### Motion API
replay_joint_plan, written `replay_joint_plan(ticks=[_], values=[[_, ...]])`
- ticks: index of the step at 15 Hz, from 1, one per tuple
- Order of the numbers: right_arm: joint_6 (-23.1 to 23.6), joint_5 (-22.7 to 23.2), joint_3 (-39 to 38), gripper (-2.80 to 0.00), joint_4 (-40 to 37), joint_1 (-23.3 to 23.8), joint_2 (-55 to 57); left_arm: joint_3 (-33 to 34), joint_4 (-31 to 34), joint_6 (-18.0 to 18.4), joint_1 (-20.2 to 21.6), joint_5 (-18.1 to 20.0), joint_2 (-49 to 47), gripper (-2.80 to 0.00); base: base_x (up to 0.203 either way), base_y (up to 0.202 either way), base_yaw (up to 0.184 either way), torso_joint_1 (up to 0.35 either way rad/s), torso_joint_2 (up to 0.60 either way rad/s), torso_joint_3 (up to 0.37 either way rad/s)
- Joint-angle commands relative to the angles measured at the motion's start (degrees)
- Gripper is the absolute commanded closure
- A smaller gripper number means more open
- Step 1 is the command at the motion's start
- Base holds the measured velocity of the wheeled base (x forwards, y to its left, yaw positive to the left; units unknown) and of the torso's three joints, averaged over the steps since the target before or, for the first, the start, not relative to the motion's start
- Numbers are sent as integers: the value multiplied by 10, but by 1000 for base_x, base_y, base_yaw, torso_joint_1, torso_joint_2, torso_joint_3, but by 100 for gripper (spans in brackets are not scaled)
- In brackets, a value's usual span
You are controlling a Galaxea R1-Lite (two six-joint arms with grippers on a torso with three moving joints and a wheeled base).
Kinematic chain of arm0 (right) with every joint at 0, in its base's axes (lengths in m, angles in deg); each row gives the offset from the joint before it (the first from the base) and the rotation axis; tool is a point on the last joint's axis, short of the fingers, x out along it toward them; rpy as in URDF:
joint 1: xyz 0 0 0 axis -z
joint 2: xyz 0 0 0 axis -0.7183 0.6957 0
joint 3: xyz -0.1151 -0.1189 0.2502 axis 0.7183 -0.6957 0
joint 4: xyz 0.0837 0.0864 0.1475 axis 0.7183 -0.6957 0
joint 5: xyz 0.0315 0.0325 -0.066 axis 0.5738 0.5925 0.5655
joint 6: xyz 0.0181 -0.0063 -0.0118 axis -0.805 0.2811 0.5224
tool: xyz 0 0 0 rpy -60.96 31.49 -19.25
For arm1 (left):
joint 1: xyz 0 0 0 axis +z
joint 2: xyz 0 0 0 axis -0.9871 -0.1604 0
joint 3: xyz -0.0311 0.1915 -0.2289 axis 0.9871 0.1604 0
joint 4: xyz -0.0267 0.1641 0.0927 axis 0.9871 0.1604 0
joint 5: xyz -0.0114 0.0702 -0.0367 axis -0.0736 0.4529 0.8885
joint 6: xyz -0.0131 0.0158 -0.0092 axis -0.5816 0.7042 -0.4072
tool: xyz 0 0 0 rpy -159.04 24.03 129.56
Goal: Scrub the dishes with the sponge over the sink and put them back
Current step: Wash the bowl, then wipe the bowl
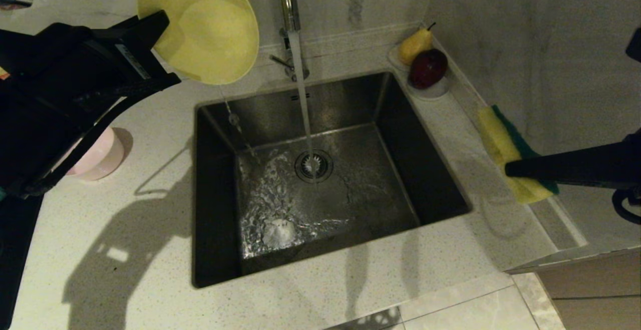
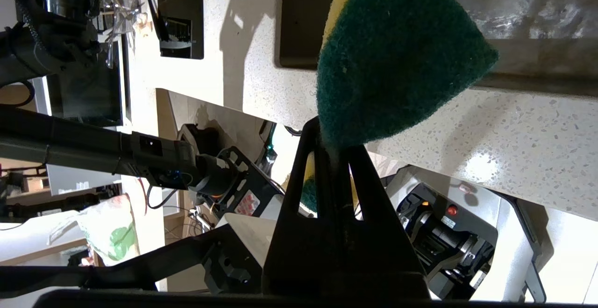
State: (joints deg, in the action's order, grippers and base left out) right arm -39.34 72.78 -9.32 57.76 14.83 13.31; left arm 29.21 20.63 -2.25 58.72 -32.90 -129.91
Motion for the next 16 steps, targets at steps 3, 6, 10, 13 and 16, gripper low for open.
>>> replay_joint_plan(ticks=[3, 6, 10, 13, 16], values=[[-1, 3, 14, 0, -2, -2, 6, -32, 155, -15, -1, -14, 15, 0, 0, 0, 0, 0, 0, 0], [-1, 21, 44, 0, -2, -17, 14, -139, 379, -131, -9, -24, 43, 0, 0, 0, 0, 0, 0, 0], [-2, 26, 87, 0, -5, -84, 33, -214, 547, -199, -101, -35, 50, 0, 0, 0, 0, 0, 0, 0], [-2, 24, 103, 0, -9, -128, 61, -160, 545, -178, -181, -106, 30, 0, 0, 0, 0, 0, 0, 0], [-3, 24, 124, 0, -6, -148, 94, -129, 440, -153, -193, -152, -21, 0, 0, 0, 0, 0, 0, 0]])
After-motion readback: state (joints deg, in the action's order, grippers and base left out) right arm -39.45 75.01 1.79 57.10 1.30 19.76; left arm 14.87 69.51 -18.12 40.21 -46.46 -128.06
